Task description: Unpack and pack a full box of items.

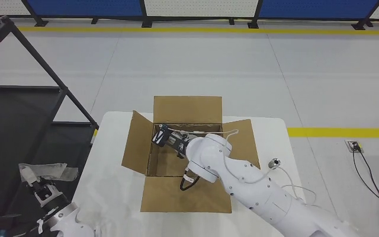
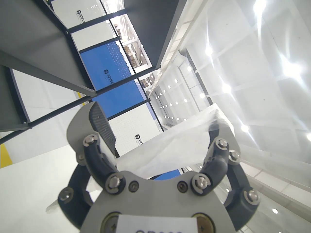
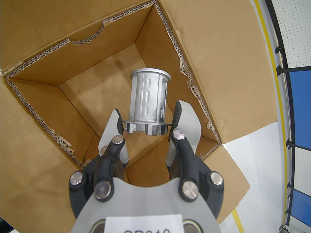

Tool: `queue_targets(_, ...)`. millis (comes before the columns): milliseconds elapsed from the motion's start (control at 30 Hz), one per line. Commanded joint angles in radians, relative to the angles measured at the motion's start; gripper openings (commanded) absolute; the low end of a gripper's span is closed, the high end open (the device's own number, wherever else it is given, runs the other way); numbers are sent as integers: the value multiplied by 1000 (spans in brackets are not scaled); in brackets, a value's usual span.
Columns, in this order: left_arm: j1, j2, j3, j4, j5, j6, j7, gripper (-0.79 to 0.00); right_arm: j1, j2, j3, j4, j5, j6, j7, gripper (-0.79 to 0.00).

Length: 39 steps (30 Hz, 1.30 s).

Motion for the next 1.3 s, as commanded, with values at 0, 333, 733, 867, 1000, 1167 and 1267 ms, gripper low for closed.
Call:
queue_targets(0, -9, 2, -5, 1, -12, 0, -24, 0, 0, 0, 0, 0, 0, 0, 0, -785)
queue_targets(333, -48, -3, 54, -11, 37, 11, -50, 0, 31, -36, -1, 186, 84, -44, -9, -785)
queue_targets(733, -31, -6, 42, -25, 35, 24, -32, 0, 215, -288, -183, 834, 285, -179, -47, -785)
queue_targets(867, -30, -6, 37, -28, 38, 27, -33, 0, 231, -348, -202, 963, 300, -220, -87, -785)
queue_targets(1000, -33, -6, 39, -25, 44, 29, -39, 0, 242, -394, -212, 1055, 302, -235, -96, -733)
queue_targets(1167, -40, -7, 45, -22, 54, 33, -45, 0, 253, -429, -212, 1125, 305, -252, -107, -419)
queue_targets(1267, -42, -7, 46, -20, 56, 33, -49, 0, 260, -441, -209, 1154, 305, -255, -111, -348)
